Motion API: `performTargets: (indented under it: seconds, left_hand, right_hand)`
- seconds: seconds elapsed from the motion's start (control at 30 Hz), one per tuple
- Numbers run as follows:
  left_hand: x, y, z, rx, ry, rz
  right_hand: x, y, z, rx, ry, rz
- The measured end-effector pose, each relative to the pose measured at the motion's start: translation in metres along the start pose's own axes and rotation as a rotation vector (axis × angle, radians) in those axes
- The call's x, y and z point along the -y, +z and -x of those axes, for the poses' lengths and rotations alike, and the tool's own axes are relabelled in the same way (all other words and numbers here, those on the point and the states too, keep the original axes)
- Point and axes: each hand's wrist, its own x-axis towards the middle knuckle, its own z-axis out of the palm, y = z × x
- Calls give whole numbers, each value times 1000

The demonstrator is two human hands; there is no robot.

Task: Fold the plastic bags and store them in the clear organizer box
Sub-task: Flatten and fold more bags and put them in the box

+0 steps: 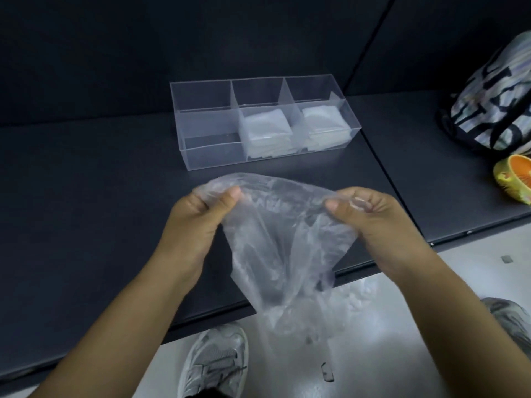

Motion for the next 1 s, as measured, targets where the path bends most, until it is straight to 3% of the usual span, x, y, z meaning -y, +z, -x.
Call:
performTargets:
  seconds: [0.13,0.27,0.37,0.47,0.57,0.67,0.83,0.9,1.0]
  left_hand:
    - [4,-13,-3,-11,-19,-48]
    - [7,-29,-5,-55,-91,-165]
    - [-1,-46,-11,-176,-17,-452]
    - [-25,-39,-22,62,116,-677]
    - [-34,-7,-37,268,121,-680]
    - [-22,6,-46,95,106,-499]
    - [9,-42,-50,-273,14,-438]
    - [18,-58,-49,-335,-39,-408]
    - [23,-71,-49,-370,-69,-376]
  right_hand:
    - [7,-2,-9,-47,-20,-187]
    - [8,9,-25,-260,-102,238]
    - [18,22,-33,-137,-131,260]
    - [24,42,-44,69,-91,275]
    - [26,56,-56,232,-30,208]
    - [22,43,-64,257,42,209]
    - [1,-15,-60,13,95,283]
    - [-10,-27,-52,-42,97,198]
    - [-25,-21,-38,48,153,139]
